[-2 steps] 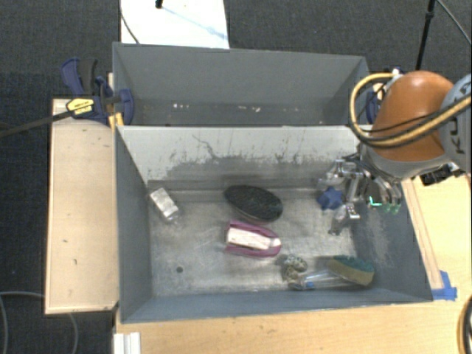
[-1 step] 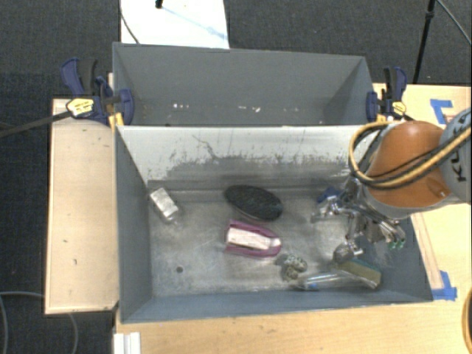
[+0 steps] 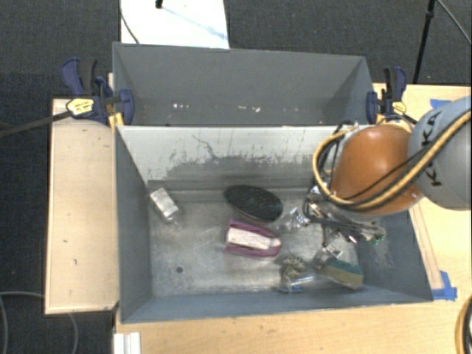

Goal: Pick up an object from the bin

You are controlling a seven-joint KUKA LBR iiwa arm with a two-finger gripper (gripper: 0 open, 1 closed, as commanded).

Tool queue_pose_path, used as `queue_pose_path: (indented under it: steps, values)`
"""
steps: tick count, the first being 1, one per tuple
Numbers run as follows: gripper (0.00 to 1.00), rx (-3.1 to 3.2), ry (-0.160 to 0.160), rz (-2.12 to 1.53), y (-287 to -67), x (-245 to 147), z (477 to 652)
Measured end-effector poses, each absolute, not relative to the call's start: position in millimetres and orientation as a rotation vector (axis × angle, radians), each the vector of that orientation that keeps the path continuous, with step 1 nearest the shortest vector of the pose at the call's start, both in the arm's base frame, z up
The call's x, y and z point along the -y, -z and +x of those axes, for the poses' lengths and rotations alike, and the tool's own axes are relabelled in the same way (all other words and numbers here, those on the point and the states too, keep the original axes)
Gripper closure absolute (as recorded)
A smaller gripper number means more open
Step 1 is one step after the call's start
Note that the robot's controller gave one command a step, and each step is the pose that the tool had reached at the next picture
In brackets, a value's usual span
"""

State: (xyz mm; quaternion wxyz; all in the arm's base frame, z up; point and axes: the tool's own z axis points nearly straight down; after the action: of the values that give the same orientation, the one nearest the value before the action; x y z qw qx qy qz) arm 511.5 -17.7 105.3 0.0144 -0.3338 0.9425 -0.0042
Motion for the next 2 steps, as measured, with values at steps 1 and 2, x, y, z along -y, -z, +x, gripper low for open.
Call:
queue_pose_path:
  steps: [1, 2]
  values:
    - [0.00, -2.853, 0.012, -1.210, -110, 68, 502.7]
    - [0.00, -2.479, 0.041, -1.867, -77, 13, 500.2]
